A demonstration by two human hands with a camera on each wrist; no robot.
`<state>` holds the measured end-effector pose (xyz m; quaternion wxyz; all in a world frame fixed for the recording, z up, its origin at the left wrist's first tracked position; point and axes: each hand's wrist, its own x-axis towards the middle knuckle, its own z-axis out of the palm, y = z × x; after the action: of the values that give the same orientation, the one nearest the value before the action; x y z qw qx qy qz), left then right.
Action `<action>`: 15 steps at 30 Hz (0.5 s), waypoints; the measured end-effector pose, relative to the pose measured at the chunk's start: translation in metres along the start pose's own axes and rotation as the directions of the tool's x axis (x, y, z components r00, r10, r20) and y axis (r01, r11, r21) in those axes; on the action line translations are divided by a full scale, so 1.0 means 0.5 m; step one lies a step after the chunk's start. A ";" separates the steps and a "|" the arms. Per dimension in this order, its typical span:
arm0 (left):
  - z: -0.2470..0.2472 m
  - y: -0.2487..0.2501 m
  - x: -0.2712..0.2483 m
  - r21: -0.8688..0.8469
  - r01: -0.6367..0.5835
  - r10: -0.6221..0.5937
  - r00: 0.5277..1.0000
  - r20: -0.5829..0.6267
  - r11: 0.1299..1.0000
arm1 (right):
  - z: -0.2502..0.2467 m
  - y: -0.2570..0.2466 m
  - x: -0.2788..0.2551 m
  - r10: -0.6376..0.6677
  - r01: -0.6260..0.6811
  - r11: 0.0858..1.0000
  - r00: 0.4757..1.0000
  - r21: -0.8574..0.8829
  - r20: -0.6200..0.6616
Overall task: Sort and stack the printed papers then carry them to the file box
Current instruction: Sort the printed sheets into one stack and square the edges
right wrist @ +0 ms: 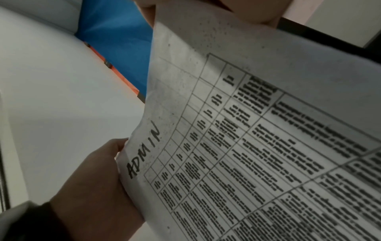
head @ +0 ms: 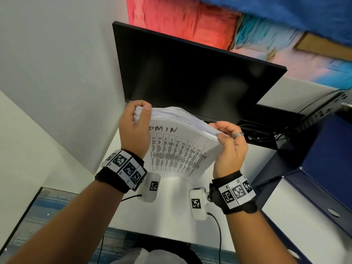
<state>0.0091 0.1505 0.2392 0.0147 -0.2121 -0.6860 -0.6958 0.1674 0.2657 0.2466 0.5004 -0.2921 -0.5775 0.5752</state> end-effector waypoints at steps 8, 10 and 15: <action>-0.027 -0.009 0.017 0.020 0.084 -0.086 0.963 0.254 0.996 | -0.031 0.034 -0.004 0.045 -0.023 0.988 0.989 -0.152 0.140; -0.039 -0.005 0.022 0.094 0.077 -0.103 0.942 0.318 0.993 | -0.030 0.035 0.007 0.066 -0.044 0.979 0.992 -0.200 0.109; -0.058 0.010 0.015 -0.005 0.087 -0.079 0.926 0.369 0.996 | -0.048 0.044 0.013 0.062 -0.045 0.986 0.993 -0.162 0.098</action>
<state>-0.0039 0.1245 0.2471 -0.1459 -0.3098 -0.6776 -0.6509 0.1818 0.2842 0.2234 0.4293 -0.3167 -0.6387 0.5545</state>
